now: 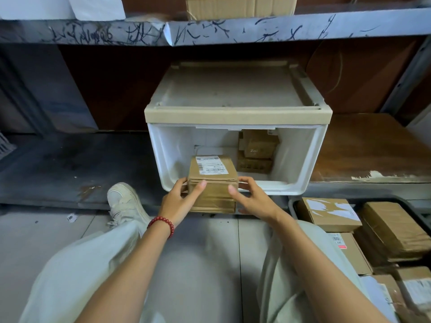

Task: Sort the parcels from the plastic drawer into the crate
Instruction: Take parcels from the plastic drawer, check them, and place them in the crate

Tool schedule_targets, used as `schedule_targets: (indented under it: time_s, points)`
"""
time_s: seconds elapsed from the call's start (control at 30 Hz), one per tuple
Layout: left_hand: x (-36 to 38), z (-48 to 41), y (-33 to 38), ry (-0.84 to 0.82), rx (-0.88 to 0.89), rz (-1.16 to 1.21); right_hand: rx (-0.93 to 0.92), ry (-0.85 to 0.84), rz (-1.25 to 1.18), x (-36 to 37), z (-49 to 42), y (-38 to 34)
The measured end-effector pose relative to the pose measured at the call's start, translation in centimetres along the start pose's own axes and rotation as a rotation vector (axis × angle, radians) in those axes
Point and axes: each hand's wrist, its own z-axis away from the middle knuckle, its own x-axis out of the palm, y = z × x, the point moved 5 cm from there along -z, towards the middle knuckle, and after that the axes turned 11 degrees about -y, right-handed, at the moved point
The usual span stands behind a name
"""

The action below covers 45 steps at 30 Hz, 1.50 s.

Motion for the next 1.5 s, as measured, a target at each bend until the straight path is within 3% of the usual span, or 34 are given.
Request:
schedule_targets:
  time_s: [0.13, 0.27, 0.63, 0.87, 1.13, 1.33, 1.5]
  points:
    - [1.3, 0.1, 1.3, -0.102, 0.15, -0.044, 0.131, 0.197, -0.066, -1.5, -0.2, 0.8]
    - [2.2, 0.0, 2.1, -0.138, 0.224, -0.083, 0.163, 0.252, -0.086, -1.9, -0.1, 1.2]
    - [0.3, -0.8, 3.3, 0.051, 0.177, 0.071, -0.042, 0.132, -0.216, -0.9, 0.4, -1.5]
    - [0.5, -1.0, 2.5, 0.053, 0.141, 0.044, -0.086, 0.111, -0.154, -0.4, 0.7, -2.3]
    - [-0.2, -0.4, 3.2, 0.11, 0.117, 0.119, -0.123, 0.106, -0.4, -1.7, -0.2, -1.6]
    - [1.2, -0.4, 2.2, -0.057, 0.033, 0.075, -0.02, 0.097, -0.381, -1.8, -0.5, -0.3]
    - [1.1, -0.6, 1.8, -0.039, 0.001, 0.1, 0.079, 0.03, -0.361, -1.7, -0.6, 0.7]
